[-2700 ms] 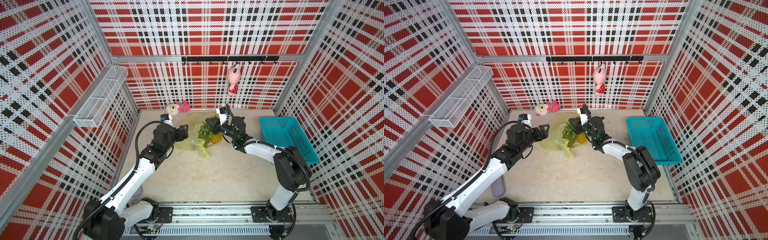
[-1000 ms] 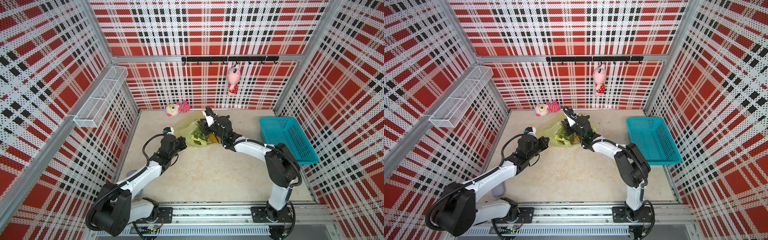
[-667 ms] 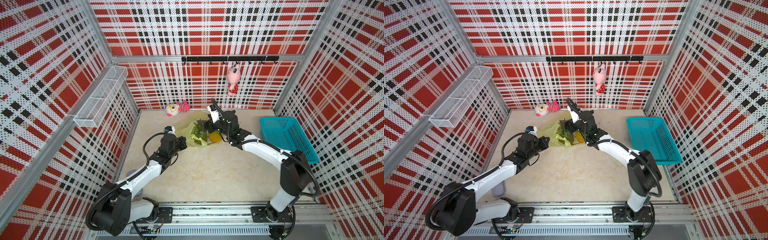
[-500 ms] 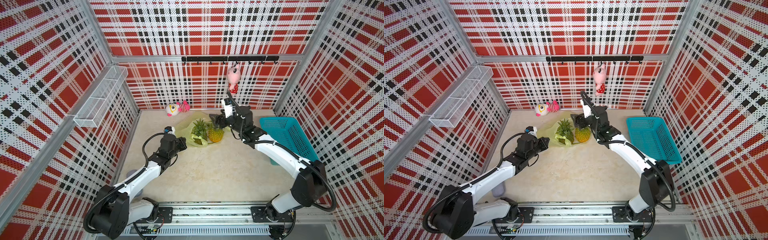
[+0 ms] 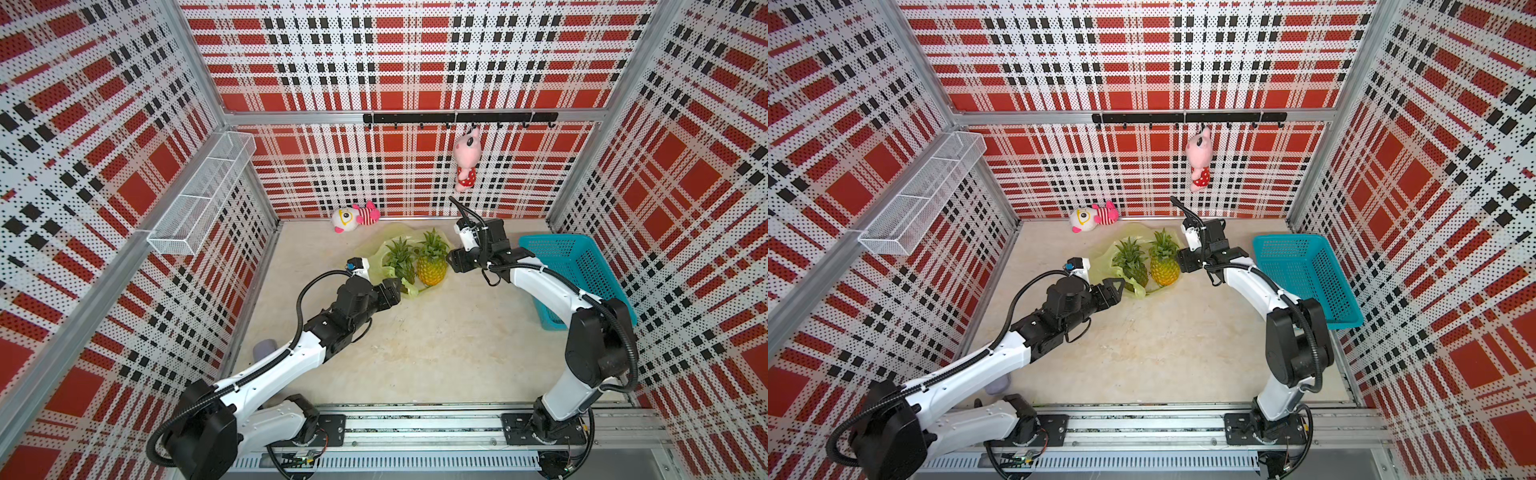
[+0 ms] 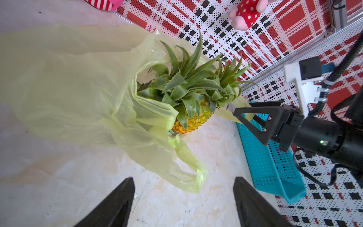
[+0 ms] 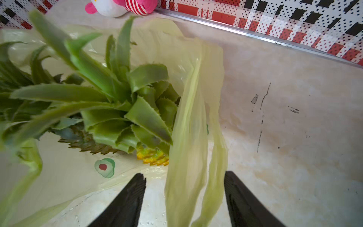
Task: Place the pineapple into a plastic bag & tie a knot
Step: Adjust the plastic bag at the center of the board.
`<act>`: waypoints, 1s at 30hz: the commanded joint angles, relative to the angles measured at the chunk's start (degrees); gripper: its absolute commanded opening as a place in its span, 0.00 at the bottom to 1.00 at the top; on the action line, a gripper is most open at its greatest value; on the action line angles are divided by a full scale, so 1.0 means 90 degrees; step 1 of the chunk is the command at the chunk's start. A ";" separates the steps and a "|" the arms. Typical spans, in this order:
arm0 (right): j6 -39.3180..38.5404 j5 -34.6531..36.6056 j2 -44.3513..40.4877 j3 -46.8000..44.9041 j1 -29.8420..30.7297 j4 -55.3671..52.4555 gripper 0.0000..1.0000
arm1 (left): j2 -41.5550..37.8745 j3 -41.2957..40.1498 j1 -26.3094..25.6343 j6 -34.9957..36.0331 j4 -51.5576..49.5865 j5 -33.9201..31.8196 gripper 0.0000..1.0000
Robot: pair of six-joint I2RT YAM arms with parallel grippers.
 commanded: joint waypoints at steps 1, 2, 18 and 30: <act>-0.0259 0.0309 0.0176 0.0322 -0.0014 0.0121 0.60 | 0.0377 0.0166 -0.0110 -0.0537 0.0225 -0.0439 0.83; -0.0254 0.0353 0.0226 0.0323 -0.0017 0.0189 0.57 | 0.0463 0.0179 -0.0111 -0.0615 0.0230 -0.0546 0.82; -0.0203 -0.0045 0.0428 0.0366 -0.0023 0.0443 0.12 | 0.1842 0.0350 0.0335 -0.0758 0.1223 -0.0260 0.44; 0.0526 -0.0246 -0.1241 0.0251 -0.0060 -0.0139 0.00 | 0.0644 0.0547 0.0823 0.0342 0.0951 0.0517 0.00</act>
